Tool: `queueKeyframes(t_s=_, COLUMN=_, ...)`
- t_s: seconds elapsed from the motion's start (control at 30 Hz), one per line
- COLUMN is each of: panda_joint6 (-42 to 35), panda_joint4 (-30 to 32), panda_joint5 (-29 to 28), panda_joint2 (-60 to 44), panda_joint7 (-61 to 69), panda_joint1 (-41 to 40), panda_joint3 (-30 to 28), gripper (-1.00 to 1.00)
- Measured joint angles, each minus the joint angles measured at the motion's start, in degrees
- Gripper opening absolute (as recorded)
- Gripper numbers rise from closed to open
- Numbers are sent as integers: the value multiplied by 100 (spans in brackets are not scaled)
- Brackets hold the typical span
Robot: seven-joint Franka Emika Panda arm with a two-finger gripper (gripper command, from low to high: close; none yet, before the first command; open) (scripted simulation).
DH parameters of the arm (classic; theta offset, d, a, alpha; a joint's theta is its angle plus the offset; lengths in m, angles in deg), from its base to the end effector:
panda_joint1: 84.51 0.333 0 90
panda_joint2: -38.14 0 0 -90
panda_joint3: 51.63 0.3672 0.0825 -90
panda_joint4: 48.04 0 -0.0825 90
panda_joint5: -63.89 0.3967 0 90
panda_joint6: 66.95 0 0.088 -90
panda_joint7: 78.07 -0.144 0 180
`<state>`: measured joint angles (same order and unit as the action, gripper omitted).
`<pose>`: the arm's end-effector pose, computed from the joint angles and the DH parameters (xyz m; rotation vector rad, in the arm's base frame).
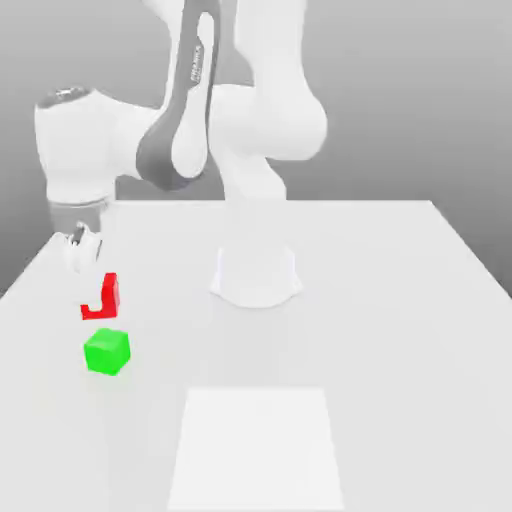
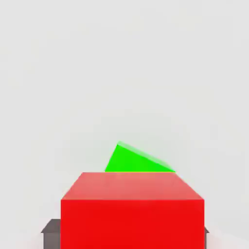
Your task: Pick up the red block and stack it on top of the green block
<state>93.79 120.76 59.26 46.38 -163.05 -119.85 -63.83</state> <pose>0.2258 -0.2363 0.2169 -1.3749 2.8206 0.0002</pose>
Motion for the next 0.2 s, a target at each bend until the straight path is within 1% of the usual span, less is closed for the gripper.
queueKeyframes(t_s=0.1, panda_joint6=587, panda_joint4=-19, panda_joint5=342, panda_joint2=-615, panda_joint7=226, panda_joint1=95, panda_joint3=10, gripper=-100)
queueKeyframes(t_s=0.13, panda_joint6=746, panda_joint4=-25, panda_joint5=470, panda_joint2=-783, panda_joint7=313, panda_joint1=108, panda_joint3=19, gripper=100)
queueKeyframes(t_s=0.2, panda_joint6=746, panda_joint4=-25, panda_joint5=470, panda_joint2=-783, panda_joint7=313, panda_joint1=134, panda_joint3=19, gripper=100)
